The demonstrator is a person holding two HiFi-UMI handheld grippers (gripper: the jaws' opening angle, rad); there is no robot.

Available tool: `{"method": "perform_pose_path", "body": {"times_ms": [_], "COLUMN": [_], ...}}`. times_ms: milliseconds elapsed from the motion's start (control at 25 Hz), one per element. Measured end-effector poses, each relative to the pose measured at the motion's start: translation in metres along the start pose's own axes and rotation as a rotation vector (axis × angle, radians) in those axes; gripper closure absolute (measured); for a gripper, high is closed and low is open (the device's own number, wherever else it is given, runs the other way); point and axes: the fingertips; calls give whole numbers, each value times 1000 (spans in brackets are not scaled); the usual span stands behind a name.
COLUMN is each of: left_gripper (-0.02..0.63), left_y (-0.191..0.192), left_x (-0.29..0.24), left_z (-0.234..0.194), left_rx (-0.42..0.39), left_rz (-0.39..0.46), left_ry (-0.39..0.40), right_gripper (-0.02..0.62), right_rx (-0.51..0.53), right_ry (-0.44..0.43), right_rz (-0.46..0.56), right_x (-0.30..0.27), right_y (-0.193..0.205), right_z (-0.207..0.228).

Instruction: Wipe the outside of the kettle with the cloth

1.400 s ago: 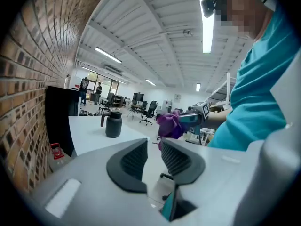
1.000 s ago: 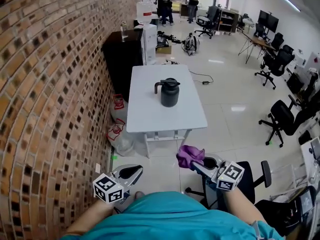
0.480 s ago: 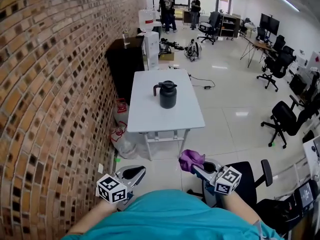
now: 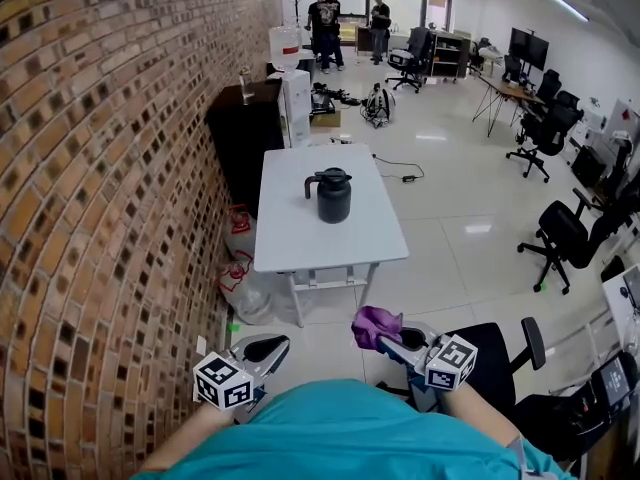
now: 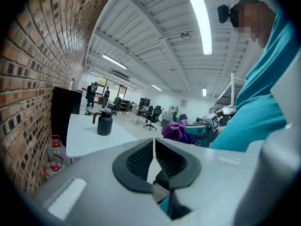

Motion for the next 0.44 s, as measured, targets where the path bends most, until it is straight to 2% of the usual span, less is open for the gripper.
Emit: {"method": "perform_pose_path", "body": {"times_ms": [440], "left_gripper": [592], "left_y": [-9], "left_x": [-15], "left_z": [-4], "left_rx": [-14], "left_rz": [-8], "left_ry": [32], "right_gripper": [506], "right_rx": [9], "right_ry": [8], "right_rz": [-15], "right_x": [0], "right_y": [-2], "right_z": [10]}}
Point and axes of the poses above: the fingertips, and each gripper's own axes: x backward along the fingers, z to its right, y out of its underside, and after that the axes turned 13 degrees about -z, right-handed
